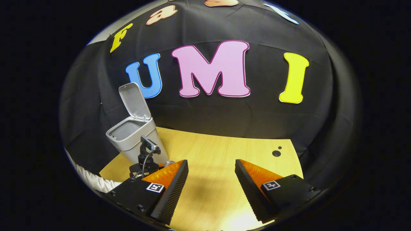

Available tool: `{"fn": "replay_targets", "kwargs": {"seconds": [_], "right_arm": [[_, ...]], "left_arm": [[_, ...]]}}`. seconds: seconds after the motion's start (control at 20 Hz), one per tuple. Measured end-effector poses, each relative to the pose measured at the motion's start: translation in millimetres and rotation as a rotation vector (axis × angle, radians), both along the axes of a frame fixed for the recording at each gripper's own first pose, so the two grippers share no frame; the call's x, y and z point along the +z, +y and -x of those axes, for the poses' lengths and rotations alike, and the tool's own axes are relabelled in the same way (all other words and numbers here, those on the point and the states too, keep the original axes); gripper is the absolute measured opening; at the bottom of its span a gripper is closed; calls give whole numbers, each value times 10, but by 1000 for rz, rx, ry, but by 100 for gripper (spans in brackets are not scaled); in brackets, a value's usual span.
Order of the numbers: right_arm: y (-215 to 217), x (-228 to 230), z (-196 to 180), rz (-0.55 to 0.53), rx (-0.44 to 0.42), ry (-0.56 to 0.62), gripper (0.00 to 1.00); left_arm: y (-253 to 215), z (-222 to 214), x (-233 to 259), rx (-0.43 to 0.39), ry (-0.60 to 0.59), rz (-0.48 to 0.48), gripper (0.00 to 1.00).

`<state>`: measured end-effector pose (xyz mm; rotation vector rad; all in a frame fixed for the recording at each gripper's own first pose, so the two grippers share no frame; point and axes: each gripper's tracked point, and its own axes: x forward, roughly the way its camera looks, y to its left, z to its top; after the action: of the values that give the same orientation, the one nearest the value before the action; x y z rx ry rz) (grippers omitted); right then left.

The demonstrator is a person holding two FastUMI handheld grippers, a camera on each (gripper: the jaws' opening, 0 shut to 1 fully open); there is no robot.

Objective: Press the lid of the desktop garbage bin to open it, pick up the crumpled paper on the desktop and throw it into the bin, then pick up the pop can on the desktop and drop it into the bin, and finally close the garbage bin lid.

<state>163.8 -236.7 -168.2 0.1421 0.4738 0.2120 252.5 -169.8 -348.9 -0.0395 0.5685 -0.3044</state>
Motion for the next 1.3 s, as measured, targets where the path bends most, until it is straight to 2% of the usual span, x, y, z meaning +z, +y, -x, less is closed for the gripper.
{"fn": "replay_targets", "kwargs": {"seconds": [0.3, 0.5, 0.7, 0.85, 0.95, 1.1, 1.3], "right_arm": [[137, 100, 80, -25, 10, -28, 94], [231, 105, 191, -10, 36, -41, 95], [307, 66, 272, -15, 49, -49, 94], [360, 38, 281, -48, 44, -47, 94], [422, 57, 286, -78, 42, -53, 94], [459, 18, 308, -78, 46, -51, 94], [524, -62, 391, -84, 61, -28, 94]], "left_arm": [[-16, 101, 936, -35, -133, 17, 86], [174, 151, 1634, 1, -206, 40, 85], [501, 165, 2466, 29, -330, -2, 86], [859, 168, 2995, 87, -402, -29, 85], [1149, 174, 3147, 130, -414, -77, 86], [1607, 189, 3059, 200, -398, -150, 86], [1976, 253, 2671, 280, -301, -144, 85]]}}
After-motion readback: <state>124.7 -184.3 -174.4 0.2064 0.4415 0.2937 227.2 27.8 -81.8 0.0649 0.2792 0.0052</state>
